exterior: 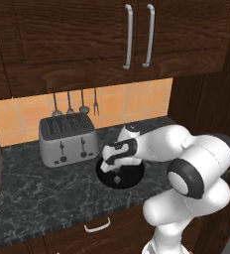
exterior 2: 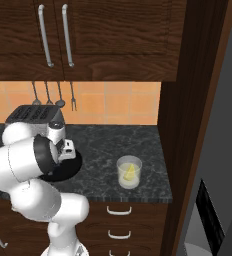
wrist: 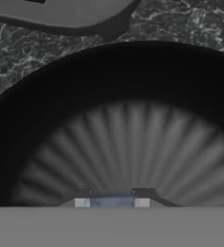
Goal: Grab a lemon wedge from the fridge and one ice cube from the ice bowl, and put them in the glass of lemonade.
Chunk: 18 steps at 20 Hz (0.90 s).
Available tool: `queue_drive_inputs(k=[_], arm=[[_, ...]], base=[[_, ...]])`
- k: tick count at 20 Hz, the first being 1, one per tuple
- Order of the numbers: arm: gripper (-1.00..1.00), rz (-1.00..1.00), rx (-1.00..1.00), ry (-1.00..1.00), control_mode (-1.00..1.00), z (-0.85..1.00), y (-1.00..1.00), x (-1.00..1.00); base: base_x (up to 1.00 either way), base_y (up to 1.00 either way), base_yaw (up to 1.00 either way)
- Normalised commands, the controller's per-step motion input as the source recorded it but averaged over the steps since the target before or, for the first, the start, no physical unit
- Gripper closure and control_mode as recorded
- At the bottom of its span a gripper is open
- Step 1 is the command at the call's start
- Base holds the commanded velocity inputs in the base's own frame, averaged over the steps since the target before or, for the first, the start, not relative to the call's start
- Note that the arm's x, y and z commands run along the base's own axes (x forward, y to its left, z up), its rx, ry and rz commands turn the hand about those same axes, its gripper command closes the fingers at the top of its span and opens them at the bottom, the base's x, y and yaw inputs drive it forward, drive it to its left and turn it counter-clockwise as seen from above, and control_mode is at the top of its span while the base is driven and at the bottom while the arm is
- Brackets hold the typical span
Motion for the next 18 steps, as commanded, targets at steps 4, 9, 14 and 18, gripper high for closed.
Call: queue_drive_inputs(k=[4, 9, 14, 18], arm=[[1.00, -0.05, 0.00, 0.02, -1.00, 0.98, -0.32, -0.15], [1.00, -0.10, -0.01, 0.04, -1.00, 1.00, -0.69, 0.00], [1.00, -0.25, -0.19, 0.07, -1.00, 0.54, -0.85, 0.00], [1.00, -0.27, -0.27, 0.09, -1.00, 0.38, -0.96, 0.04]], base=[[0.00, 0.00, 0.00], [0.00, 0.00, 0.00], [0.00, 0.00, 0.00], [0.00, 0.00, 0.00]])
